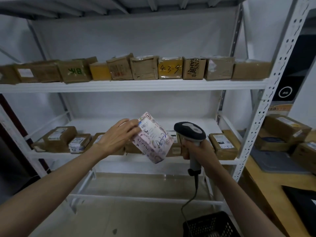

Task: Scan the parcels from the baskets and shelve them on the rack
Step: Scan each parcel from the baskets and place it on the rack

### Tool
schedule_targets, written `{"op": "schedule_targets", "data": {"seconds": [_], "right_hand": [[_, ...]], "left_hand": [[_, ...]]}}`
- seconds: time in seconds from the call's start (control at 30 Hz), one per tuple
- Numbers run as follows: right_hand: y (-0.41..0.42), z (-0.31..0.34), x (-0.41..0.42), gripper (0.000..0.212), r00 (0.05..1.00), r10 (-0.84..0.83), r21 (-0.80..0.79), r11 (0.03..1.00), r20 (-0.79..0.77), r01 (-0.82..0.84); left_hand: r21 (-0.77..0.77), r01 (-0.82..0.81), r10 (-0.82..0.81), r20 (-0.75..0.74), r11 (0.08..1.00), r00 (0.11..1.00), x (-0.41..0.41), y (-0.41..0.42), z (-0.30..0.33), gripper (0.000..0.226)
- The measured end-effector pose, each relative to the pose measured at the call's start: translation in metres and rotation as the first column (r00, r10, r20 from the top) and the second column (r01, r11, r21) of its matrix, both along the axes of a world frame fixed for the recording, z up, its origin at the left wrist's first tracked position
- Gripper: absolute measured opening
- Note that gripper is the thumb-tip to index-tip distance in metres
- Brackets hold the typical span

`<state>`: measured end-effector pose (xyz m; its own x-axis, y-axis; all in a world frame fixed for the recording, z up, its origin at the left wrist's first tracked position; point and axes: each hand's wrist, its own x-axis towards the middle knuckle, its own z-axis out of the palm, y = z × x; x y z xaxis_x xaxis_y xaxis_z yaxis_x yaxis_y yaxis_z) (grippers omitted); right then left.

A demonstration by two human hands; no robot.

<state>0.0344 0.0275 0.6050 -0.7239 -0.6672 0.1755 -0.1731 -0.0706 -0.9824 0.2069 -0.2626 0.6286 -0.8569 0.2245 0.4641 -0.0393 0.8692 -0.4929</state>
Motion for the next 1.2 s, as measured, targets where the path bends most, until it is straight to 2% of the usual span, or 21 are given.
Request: {"op": "schedule_targets", "data": {"seconds": [0.23,0.43,0.67,0.83,0.97,1.07,1.2], "right_hand": [[-0.003,0.031,-0.010,0.015,0.979,-0.182,-0.102,0.976,0.097,0.192],[-0.012,0.098,-0.022,0.014,0.987,-0.159,-0.260,0.952,0.028,0.161],[-0.040,0.181,-0.012,0.006,0.993,-0.079,-0.376,0.926,-0.087,0.040],[-0.072,0.227,0.001,0.006,0.992,0.000,-0.420,0.906,-0.127,-0.054],[-0.099,0.256,0.015,0.015,0.988,0.098,-0.448,0.883,-0.118,-0.141],[-0.126,0.276,0.029,0.013,0.980,0.163,-0.480,0.855,-0.115,-0.198],[-0.166,0.295,0.041,0.019,0.980,0.187,-0.497,0.846,-0.064,-0.194]], "left_hand": [[0.186,-0.041,0.078,-0.191,0.982,0.979,-0.005,0.017,0.040,0.075],[0.292,-0.004,0.111,-0.348,0.956,0.931,-0.013,0.026,0.082,0.079],[0.240,-0.006,0.135,-0.527,0.971,0.839,-0.008,0.015,0.152,0.083],[0.190,-0.054,0.156,-0.580,0.980,0.799,0.025,-0.001,0.203,0.082],[0.126,-0.125,0.176,-0.595,0.984,0.784,0.056,-0.012,0.244,0.082],[0.082,-0.183,0.195,-0.601,0.980,0.775,0.078,-0.023,0.270,0.081],[0.110,-0.249,0.260,-0.639,0.962,0.724,0.101,-0.044,0.298,0.076]]}}
